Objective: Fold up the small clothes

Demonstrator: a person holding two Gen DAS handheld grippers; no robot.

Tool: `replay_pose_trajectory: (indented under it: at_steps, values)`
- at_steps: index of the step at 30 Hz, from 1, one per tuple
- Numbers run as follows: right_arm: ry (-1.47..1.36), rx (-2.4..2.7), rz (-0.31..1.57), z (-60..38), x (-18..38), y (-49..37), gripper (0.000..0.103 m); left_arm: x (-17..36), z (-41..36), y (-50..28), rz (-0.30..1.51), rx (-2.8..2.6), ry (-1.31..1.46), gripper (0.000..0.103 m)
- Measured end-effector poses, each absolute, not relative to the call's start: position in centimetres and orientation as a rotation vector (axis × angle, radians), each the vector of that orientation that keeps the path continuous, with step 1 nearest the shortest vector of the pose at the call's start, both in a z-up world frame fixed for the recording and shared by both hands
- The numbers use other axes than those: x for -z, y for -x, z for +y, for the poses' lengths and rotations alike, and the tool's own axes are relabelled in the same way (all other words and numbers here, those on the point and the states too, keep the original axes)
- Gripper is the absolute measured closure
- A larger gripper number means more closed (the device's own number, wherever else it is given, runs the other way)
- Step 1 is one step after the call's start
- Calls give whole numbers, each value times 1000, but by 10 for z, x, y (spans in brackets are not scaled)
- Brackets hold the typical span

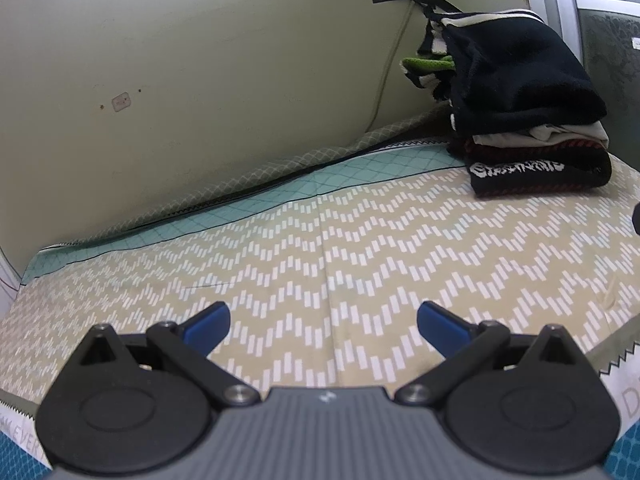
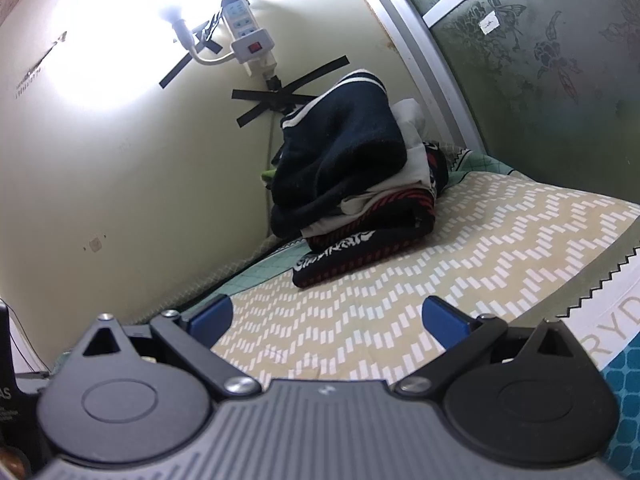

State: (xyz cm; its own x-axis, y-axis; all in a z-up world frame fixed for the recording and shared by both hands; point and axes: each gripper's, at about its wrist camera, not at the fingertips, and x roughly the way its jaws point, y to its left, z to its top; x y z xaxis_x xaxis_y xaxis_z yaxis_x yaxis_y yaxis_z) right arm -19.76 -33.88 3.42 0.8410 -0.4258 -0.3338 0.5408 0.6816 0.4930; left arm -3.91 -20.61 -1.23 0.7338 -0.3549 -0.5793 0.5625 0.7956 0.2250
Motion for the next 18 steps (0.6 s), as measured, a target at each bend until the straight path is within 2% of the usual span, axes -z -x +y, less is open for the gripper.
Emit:
replay_pose_trajectory:
  at_steps: [18]
  values:
    - [-623,527,185,-337,-34,199,6,11,-206,40,551,502,-408,0]
